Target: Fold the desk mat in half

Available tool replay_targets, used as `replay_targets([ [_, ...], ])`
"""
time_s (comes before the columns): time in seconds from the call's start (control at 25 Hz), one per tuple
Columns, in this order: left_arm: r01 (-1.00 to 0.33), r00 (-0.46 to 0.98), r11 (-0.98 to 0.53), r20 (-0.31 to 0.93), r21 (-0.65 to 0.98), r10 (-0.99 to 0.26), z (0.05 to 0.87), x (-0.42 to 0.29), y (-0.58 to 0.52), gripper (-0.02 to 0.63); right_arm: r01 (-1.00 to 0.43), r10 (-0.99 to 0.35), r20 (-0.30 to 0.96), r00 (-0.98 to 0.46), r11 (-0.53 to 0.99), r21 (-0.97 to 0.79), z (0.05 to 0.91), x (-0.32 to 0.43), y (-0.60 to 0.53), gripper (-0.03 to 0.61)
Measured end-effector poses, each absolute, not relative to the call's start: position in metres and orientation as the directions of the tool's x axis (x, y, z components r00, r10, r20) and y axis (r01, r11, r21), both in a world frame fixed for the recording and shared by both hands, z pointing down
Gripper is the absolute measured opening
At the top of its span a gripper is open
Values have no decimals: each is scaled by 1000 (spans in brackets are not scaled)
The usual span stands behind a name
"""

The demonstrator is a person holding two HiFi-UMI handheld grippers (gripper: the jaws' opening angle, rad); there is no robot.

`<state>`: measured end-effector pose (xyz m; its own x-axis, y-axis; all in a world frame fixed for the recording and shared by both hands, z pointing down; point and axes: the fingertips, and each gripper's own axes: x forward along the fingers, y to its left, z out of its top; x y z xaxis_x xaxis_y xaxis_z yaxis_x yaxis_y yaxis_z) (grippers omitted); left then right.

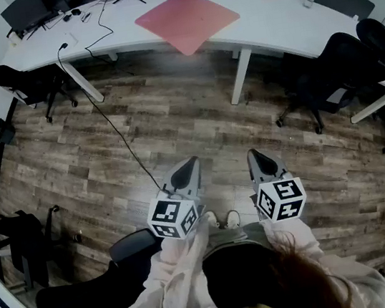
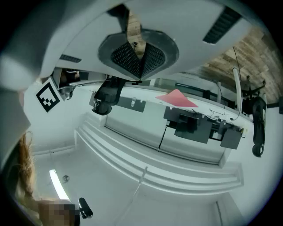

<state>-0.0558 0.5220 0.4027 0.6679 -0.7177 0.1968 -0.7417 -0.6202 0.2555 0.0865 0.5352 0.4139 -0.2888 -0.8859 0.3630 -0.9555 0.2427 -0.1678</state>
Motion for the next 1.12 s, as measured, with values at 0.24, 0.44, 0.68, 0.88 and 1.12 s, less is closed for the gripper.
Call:
replay_targets([
  [0.24, -767, 640, -592, 217, 247, -737, 408, -59, 519, 26, -952, -889, 348, -298, 249, -179, 412, 91, 534, 12],
  [0.44, -774, 632, -589, 225, 234, -741, 410, -61, 518, 26, -949, -889, 340, -307, 259, -180, 411, 92, 532, 12],
  [0.68, -769, 639, -600, 242, 222, -730, 417, -78, 517, 26, -952, -886, 356, -296, 245, -181, 420, 81, 530, 12],
  [0.88, -750, 661, -625, 250, 216, -707, 425, -92, 514, 26, -954, -882, 372, -290, 233, -191, 432, 65, 524, 12],
  [1.12, -753, 658, -619, 267, 224, -704, 439, -107, 496, 26, -956, -879, 384, -283, 226, -186, 441, 55, 500, 12],
])
